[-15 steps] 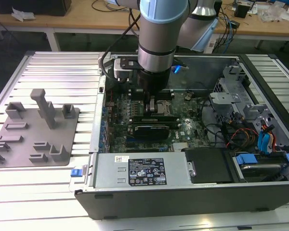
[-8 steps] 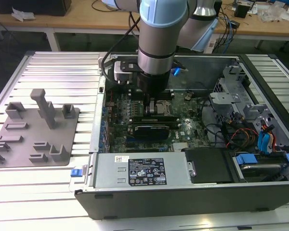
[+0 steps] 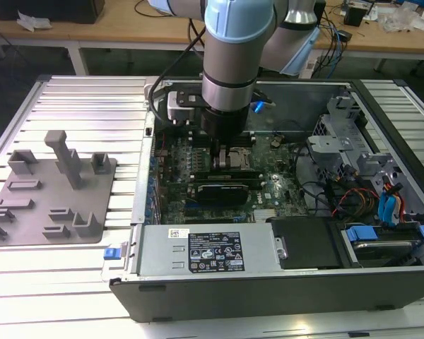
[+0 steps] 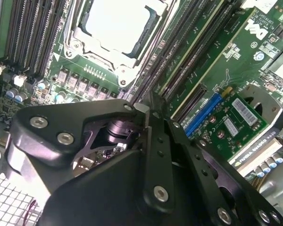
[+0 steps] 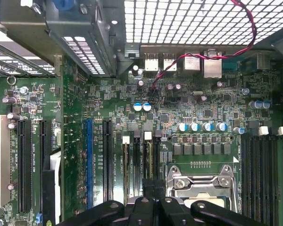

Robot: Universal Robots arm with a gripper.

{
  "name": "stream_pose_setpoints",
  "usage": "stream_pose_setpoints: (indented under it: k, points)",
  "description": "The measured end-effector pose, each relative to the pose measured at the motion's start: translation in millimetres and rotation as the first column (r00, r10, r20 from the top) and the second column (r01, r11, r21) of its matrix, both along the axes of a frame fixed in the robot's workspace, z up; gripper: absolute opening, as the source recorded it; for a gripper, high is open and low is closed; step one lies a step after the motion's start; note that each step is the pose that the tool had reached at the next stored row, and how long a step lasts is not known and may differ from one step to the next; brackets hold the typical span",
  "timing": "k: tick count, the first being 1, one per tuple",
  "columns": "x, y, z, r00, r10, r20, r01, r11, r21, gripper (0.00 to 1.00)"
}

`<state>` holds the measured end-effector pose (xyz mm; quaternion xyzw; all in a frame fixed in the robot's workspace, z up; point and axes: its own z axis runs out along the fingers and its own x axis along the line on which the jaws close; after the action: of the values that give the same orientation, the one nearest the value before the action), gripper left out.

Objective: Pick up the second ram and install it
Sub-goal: 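Press down the second ram until it locks into place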

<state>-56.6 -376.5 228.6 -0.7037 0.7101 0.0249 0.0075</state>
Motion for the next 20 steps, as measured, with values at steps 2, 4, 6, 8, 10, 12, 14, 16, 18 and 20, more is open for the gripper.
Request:
stream_pose_setpoints:
  k: [2,4,6,8,10,12,14,16,18,20]
  points:
    - [0.0,-0.1,-1.2,1.0,0.0,-0.0002,0.0,1.0,-0.0006,0.08]
    - [0.2,0.3,1.4,1.0,0.0,0.0019,0.0,1.0,0.0022,0.08]
    - [0.0,0.0,10.7,1.0,0.0,0.0001,0.0,1.0,0.0,0.08]
    - [0.0,0.0,18.8,1.0,0.0,0.0001,0.0,1.0,-0.0001,0.08]
    - [0.0,0.0,31.7,1.0,0.0,0.0001,0.0,1.0,-0.0001,0.08]
    - [0.1,0.0,35.0,1.0,0.0,0.0001,0.0,1.0,-0.0028,0.08]
    - [0.1,0.0,35.2,1.0,0.0,0.0,0.0,1.0,-0.0033,0.08]
    - [6.0,0.0,35.1,1.0,0.0,0.0,0.0,1.0,-0.0031,0.08]
    - [16.3,0.0,35.1,1.0,0.0,0.0,0.0,1.0,-0.0032,0.08]
    - [22.8,0.0,35.1,1.0,0.0,0.0,0.0,1.0,-0.0033,0.08]
